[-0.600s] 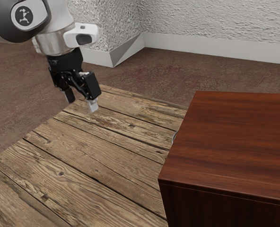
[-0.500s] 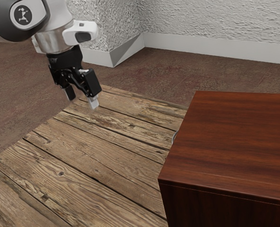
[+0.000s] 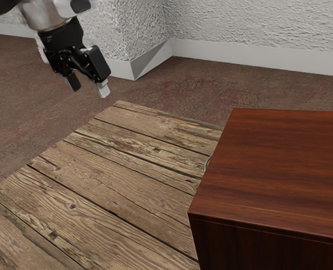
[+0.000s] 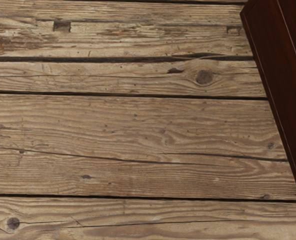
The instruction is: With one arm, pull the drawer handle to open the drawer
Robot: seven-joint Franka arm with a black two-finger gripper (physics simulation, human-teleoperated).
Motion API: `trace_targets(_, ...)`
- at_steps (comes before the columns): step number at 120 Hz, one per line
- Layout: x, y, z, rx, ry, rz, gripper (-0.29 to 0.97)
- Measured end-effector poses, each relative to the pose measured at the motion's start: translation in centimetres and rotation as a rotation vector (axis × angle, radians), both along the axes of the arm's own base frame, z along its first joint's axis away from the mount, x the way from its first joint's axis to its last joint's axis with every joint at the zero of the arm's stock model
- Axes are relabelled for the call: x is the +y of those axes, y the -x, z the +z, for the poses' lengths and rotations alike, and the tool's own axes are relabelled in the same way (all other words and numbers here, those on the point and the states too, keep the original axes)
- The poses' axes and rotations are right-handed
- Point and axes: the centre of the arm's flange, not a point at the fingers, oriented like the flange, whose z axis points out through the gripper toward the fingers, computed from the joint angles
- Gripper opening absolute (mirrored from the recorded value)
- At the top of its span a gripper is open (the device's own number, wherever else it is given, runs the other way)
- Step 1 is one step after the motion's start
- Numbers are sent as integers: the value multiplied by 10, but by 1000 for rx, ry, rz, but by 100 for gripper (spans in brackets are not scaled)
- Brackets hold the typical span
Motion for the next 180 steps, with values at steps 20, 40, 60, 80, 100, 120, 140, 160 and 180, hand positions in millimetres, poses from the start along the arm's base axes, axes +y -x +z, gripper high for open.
trace_targets(20, -11, -46, -59, 90, 5, -8, 68)
trace_targets(40, -13, -54, -101, 121, 47, -2, 68)
trace_targets(60, -27, -47, -136, 99, 228, 9, 68)
trace_targets(80, -36, -43, -150, 62, 333, 44, 68)
trace_targets(100, -41, -53, -166, 11, 375, 85, 68)
trace_targets(120, -45, -59, -172, -34, 414, 119, 67)
trace_targets(140, -45, -62, -177, -60, 444, 149, 66)
trace_targets(160, -47, -65, -182, -80, 459, 166, 56)
trace_targets(180, -69, -69, -183, -94, 464, 143, 47)
